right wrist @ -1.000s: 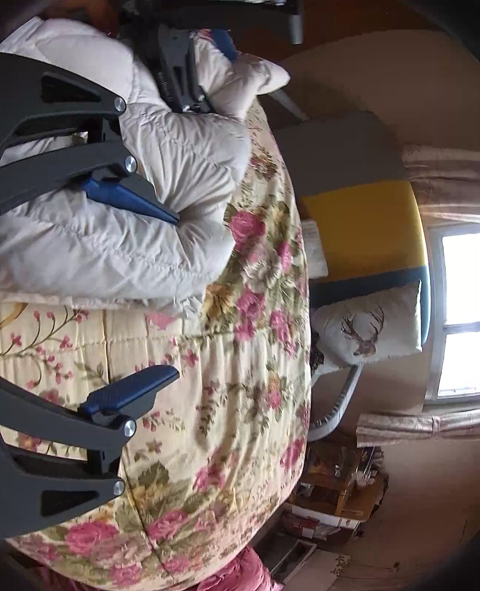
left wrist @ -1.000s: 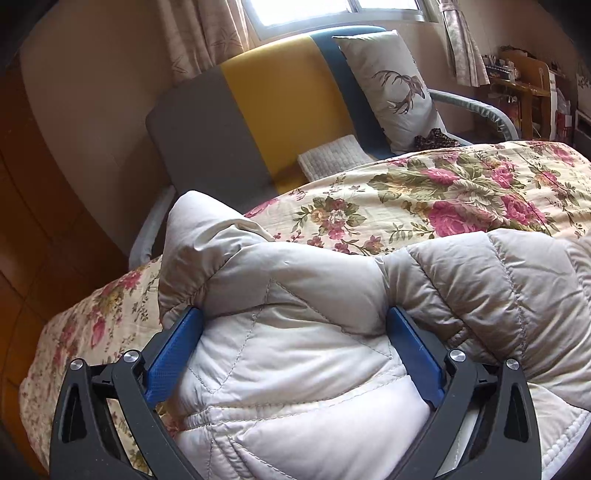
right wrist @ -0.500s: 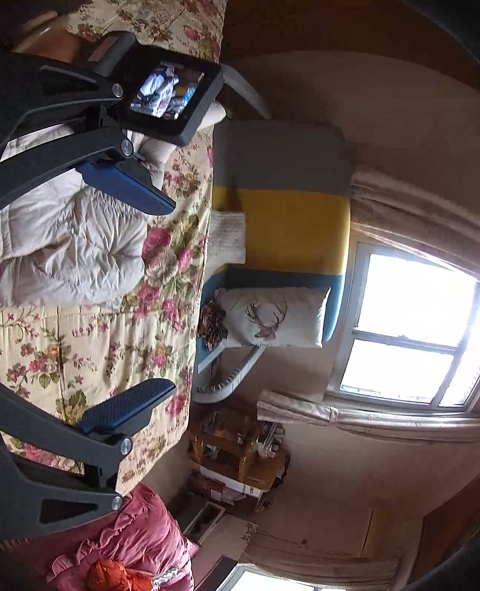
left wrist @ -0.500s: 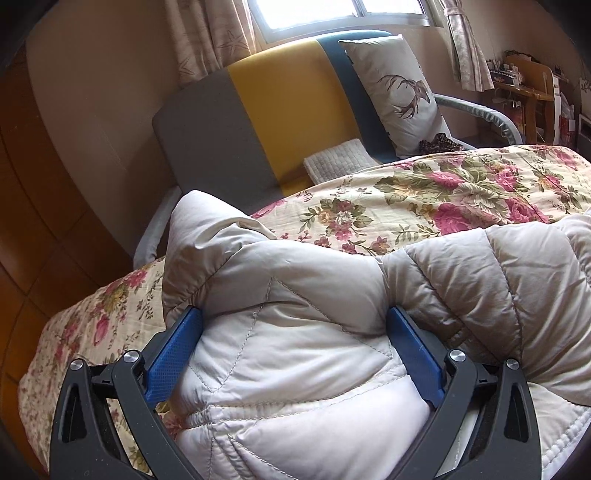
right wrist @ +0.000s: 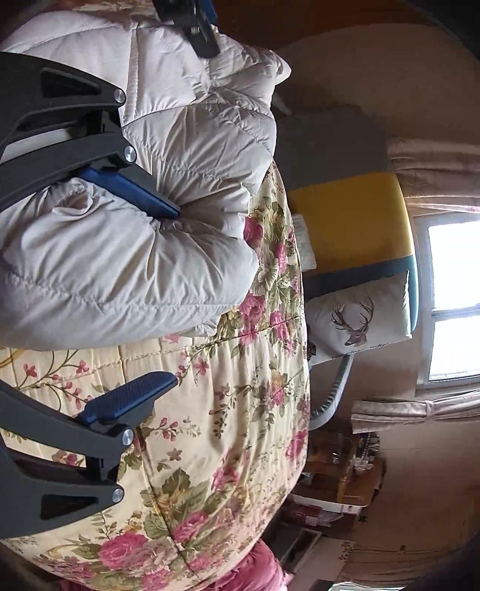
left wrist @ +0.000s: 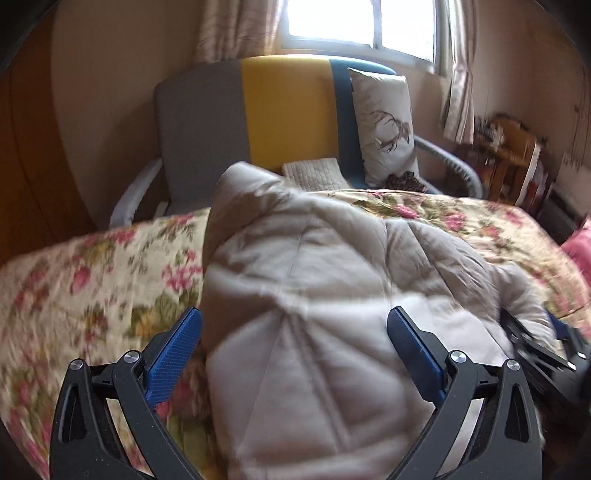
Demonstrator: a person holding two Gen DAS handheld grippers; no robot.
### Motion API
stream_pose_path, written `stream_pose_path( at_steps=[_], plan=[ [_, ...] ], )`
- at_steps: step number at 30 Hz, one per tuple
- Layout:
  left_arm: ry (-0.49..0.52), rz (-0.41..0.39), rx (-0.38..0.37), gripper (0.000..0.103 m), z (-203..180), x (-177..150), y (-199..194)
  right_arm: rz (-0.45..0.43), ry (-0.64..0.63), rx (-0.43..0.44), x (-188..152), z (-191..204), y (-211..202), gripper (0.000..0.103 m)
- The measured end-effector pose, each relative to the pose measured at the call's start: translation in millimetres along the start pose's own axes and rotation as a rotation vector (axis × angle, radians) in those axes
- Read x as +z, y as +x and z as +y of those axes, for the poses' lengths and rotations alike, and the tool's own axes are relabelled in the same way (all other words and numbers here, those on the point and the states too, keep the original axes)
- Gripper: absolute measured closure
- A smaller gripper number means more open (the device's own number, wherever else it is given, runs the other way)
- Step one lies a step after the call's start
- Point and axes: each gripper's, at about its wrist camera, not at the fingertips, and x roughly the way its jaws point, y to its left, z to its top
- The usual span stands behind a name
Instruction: Fold large clothes
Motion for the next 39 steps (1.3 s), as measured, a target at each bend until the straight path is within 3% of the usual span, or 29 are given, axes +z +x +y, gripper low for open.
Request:
stream_pose_path(
  at_steps=[4, 7, 10, 14, 20, 25, 30, 35, 39],
  plan=[
    [0.024, 0.009, 0.011, 0.004, -5.3, -35.7, 5.8, 0.011, 0.018, 0.026, 0.1, -1.7, 1.9, 0.020],
    [-0.048, 0.032, -0.051, 0.003, 1.5, -40.8, 25.4, 0.022, 0.030, 0.032, 1.4, -3.2, 4.1, 0.019],
    [-0.059, 0.044, -0.085, 0.003, 5.9, -39.9, 22.0, 0.037, 0.044, 0.042, 3.5, -6.4, 4.2, 0.017],
    [-0.133, 0.049, -0.184, 0.003, 27.8, -50.8, 2.1, 0.054, 0.058, 0.079, 2.9, -14.0, -10.3, 0.004],
    [-0.350, 0.135, -0.405, 0.003, 59.8, -82.5, -12.4, 0.200, 0.187, 0.316, -11.1, -40.5, -25.9, 0.002],
    [-0.373, 0.164, -0.510, 0.003, 63.1, -96.3, -17.7, 0.338, 0.359, 0.470, -34.5, -57.6, -21.8, 0.002],
    [-0.331, 0.165, -0.565, 0.003, 61.0, -100.7, -20.6, 0.398, 0.477, 0.604, -55.6, -67.4, -12.2, 0.002],
    [-0.346, 0.194, -0.569, 0.003, 61.0, -97.7, -10.2, 0.418, 0.412, 0.624, -43.2, -60.2, 0.2, 0.002],
    [-0.360, 0.238, -0.595, 0.003, 57.1, -95.5, 2.8, 0.476, 0.410, 0.696, -37.8, -51.4, 21.3, 0.002]
  ],
)
